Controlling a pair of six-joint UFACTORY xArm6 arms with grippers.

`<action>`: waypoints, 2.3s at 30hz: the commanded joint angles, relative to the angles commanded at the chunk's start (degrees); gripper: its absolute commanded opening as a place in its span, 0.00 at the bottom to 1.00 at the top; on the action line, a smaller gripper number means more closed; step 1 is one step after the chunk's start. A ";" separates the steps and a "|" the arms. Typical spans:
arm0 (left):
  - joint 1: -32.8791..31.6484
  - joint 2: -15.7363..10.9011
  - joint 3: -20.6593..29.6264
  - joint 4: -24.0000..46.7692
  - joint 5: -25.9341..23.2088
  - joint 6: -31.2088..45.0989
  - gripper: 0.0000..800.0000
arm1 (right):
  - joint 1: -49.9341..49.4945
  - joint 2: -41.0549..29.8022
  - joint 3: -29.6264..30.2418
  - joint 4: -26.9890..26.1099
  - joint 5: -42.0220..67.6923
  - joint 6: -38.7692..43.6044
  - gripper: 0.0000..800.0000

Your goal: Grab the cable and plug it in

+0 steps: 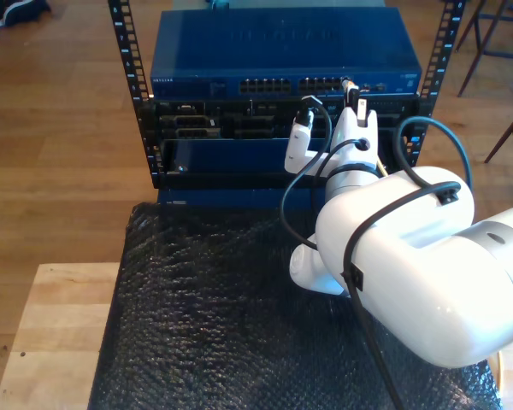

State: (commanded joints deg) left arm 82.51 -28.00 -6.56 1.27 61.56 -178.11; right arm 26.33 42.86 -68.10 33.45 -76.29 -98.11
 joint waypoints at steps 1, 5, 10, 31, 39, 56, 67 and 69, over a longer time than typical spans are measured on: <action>0.00 0.00 0.00 0.00 0.00 0.00 1.00 | 0.00 -0.09 0.00 0.00 0.00 -0.09 0.00; 0.00 0.00 0.00 0.00 0.00 0.00 1.00 | 0.00 0.00 -0.09 0.00 0.00 -0.09 0.00; 0.00 0.00 0.00 0.00 -0.09 0.00 1.00 | -0.09 0.09 -0.18 0.00 0.00 0.00 0.00; 0.00 0.00 0.00 0.00 0.00 0.00 1.00 | -0.09 0.09 -0.18 -0.09 0.00 0.00 0.00; 0.00 0.00 0.00 0.00 0.00 0.00 1.00 | -0.09 0.09 -0.35 -0.09 -0.09 0.09 0.00; 0.00 0.00 0.00 -0.09 0.00 0.00 1.00 | -0.09 2.02 -2.81 -0.09 -0.09 -0.09 0.00; 0.00 0.00 0.00 0.00 0.00 0.00 1.00 | -0.09 2.02 -2.73 -0.09 -0.09 0.00 0.00; 0.00 0.00 0.00 0.00 0.00 0.00 1.00 | -0.09 2.02 -2.73 -0.09 -0.09 -0.09 0.00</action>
State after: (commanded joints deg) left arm 82.51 -28.00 -6.56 1.27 61.56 -178.11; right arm 26.24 44.88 -70.82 33.36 -76.37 -98.20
